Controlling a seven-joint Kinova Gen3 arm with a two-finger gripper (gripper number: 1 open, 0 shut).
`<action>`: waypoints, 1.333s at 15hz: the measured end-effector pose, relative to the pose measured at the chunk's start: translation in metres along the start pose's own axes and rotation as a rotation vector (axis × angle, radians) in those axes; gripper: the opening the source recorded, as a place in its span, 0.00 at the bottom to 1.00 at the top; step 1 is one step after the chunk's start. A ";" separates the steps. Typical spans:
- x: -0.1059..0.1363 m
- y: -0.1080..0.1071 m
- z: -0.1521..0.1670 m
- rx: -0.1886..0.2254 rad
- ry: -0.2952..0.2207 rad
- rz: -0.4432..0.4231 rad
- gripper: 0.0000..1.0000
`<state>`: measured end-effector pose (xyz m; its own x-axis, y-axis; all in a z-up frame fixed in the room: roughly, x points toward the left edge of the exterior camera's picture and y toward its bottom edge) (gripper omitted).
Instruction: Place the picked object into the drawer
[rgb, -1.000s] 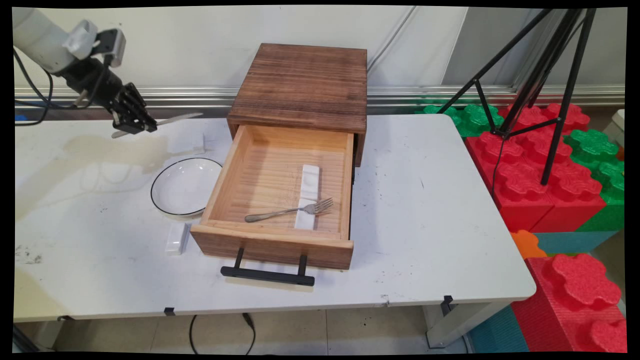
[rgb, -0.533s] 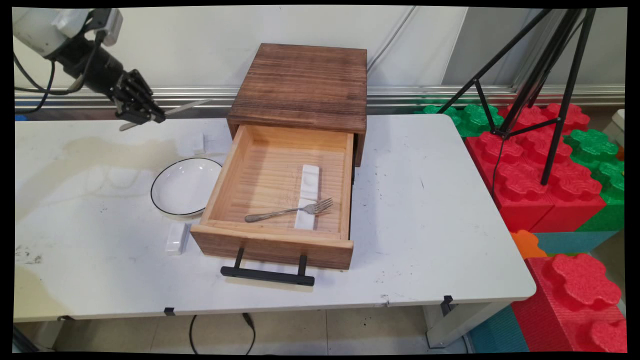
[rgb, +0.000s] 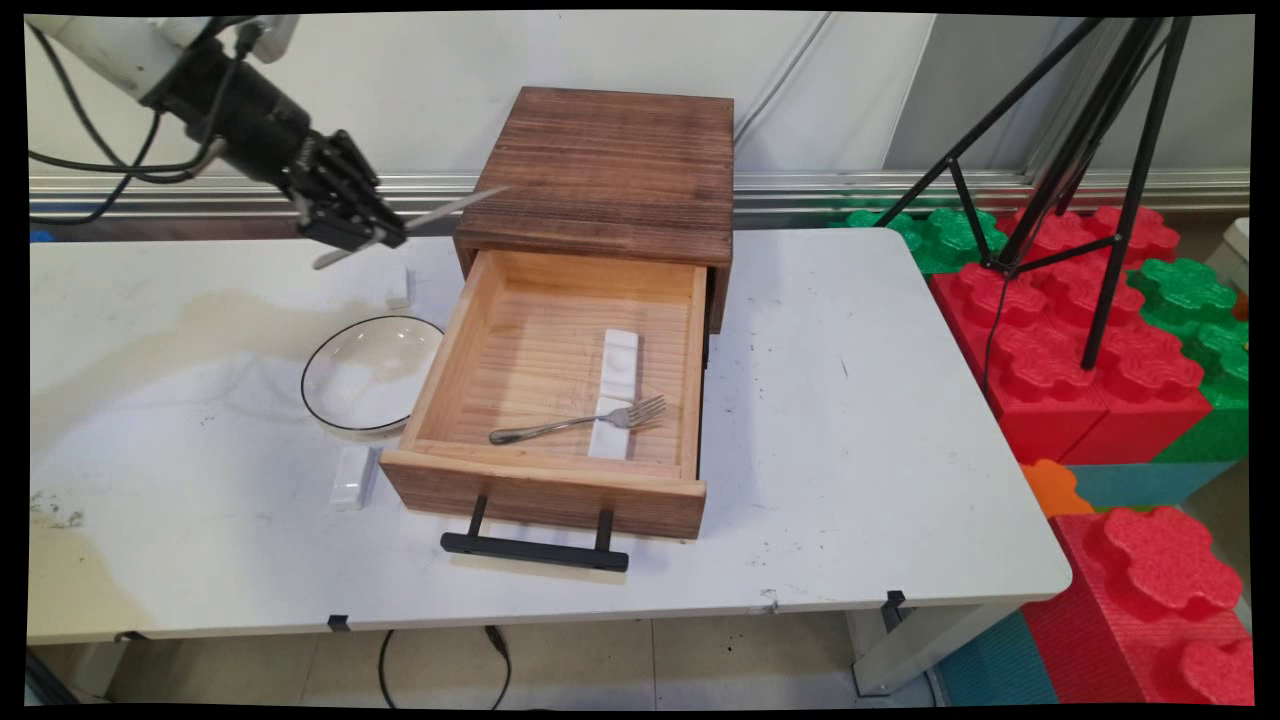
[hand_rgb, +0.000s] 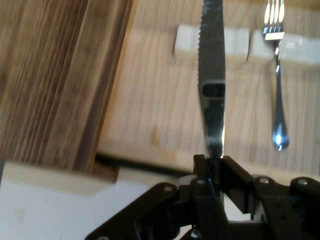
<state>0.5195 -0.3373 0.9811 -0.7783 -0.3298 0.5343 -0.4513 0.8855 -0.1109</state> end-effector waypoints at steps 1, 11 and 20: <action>0.006 0.002 0.004 -0.004 0.009 0.003 0.00; 0.075 0.021 0.086 -0.052 0.057 0.037 0.00; 0.097 0.015 0.167 -0.086 0.020 0.075 0.00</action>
<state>0.3640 -0.4104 0.8919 -0.7994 -0.2560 0.5436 -0.3524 0.9325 -0.0790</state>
